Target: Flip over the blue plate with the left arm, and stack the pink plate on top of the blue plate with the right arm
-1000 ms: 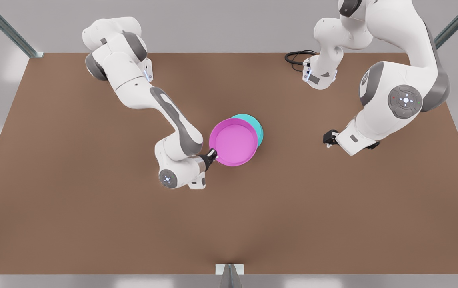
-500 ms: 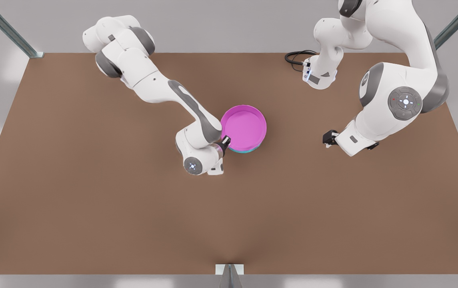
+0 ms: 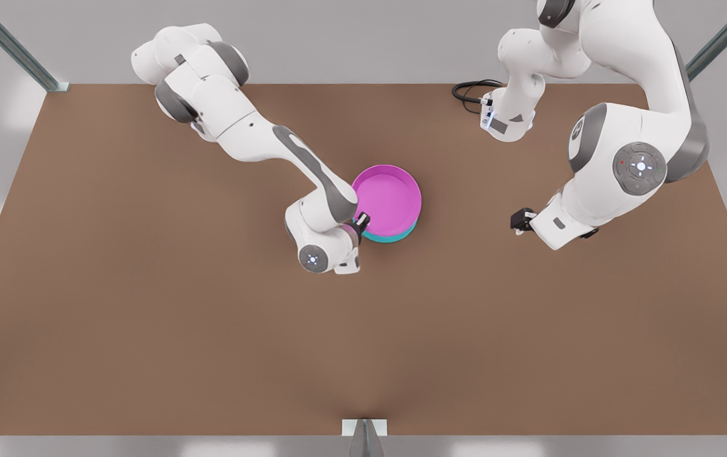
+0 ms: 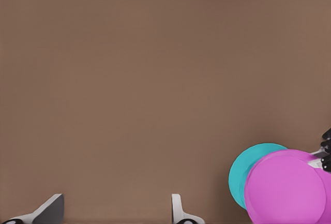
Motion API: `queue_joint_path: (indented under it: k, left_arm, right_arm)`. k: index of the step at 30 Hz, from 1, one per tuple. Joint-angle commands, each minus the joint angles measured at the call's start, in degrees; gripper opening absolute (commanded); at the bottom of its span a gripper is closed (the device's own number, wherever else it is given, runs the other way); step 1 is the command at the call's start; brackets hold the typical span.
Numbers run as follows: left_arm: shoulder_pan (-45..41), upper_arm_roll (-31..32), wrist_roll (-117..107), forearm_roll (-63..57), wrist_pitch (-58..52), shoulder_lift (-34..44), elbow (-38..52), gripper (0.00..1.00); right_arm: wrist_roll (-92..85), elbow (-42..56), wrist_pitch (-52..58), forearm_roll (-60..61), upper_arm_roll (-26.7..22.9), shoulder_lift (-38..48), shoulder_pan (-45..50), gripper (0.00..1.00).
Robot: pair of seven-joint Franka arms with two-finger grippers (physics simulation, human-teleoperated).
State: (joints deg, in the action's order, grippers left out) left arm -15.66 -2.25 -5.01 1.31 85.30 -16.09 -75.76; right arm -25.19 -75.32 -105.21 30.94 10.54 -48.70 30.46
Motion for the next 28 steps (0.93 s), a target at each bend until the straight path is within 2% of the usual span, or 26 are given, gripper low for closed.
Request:
queue_joint_path:
  k: [1, 8, 11, 12, 13, 14, 16, 17, 18, 20, 22, 23, 24, 28]
  left_arm:
    - [0.0, 0.1, 0.0, 0.0, 0.0, 0.0, 0.0, 1.0]
    - [0.0, 0.0, 0.0, 0.0, 0.1, -0.3, 0.1, 1.0]
    - [0.1, 0.1, 0.0, 0.0, 0.1, -0.3, 0.1, 1.0]
    - [0.0, 0.1, -0.2, 0.0, 0.0, -0.3, 0.4, 1.0]
    - [0.0, 0.0, -0.2, -0.1, 0.0, -0.1, 0.4, 1.0]
    - [0.0, -0.2, -0.3, -0.1, -0.2, 0.4, 0.7, 1.0]
    - [0.5, -0.4, -0.2, 0.0, 0.4, 1.8, 0.4, 1.0]
    - [0.7, -2.7, -0.2, 2.2, 0.9, 2.7, 0.2, 1.0]
    - [0.7, -4.4, 0.6, 3.0, 0.8, 3.0, 0.2, 1.0]
    - [0.8, -6.3, 2.2, 2.9, 0.8, 3.8, 0.0, 1.0]
    - [3.0, -6.1, 2.5, 3.6, 1.4, 8.8, -5.1, 1.0]
    - [7.0, -2.2, 3.5, 3.7, 3.0, 10.8, -8.0, 1.0]
    - [9.4, 0.8, 3.5, 3.6, 3.6, 11.6, -9.4, 1.0]
    - [9.4, 1.3, 3.5, 3.4, 3.6, 11.3, -9.3, 1.0]
  right_arm:
    - [0.0, 0.0, 0.1, 0.0, 0.0, 0.1, -0.1, 0.75]
    - [-0.7, 0.4, 0.8, 0.2, -1.1, 1.5, -1.7, 0.75]
    - [-2.6, 1.6, 4.6, 0.0, -1.1, 2.5, -6.9, 0.76]
    - [-1.6, 3.8, 6.8, -0.4, -3.2, 2.9, -9.2, 0.81]
    - [2.2, 7.0, 12.2, -4.2, -9.9, 4.7, -8.7, 0.87]
    - [4.3, 14.4, 23.8, -7.0, -18.8, 4.6, -14.0, 1.0]
    - [4.5, 22.3, 32.2, -13.4, -35.8, 6.4, -14.4, 1.0]
    - [8.7, 22.6, 33.2, -20.3, -36.6, 12.2, -13.8, 1.0]
    - [11.3, 21.8, 35.7, -28.8, -33.4, 19.8, -14.1, 1.0]
    - [13.8, 10.3, 34.9, -32.8, -27.7, 33.3, -16.7, 1.0]
    - [13.8, 5.2, 32.4, -33.1, -27.7, 36.5, -16.9, 1.0]
    - [13.8, 4.1, 32.2, -33.0, -27.5, 36.9, -17.4, 1.0]
    - [14.0, 4.0, 32.0, -32.9, -27.2, 36.8, -17.7, 1.0]
    - [13.8, 4.0, 32.2, -32.9, -26.0, 36.7, -19.8, 1.0]
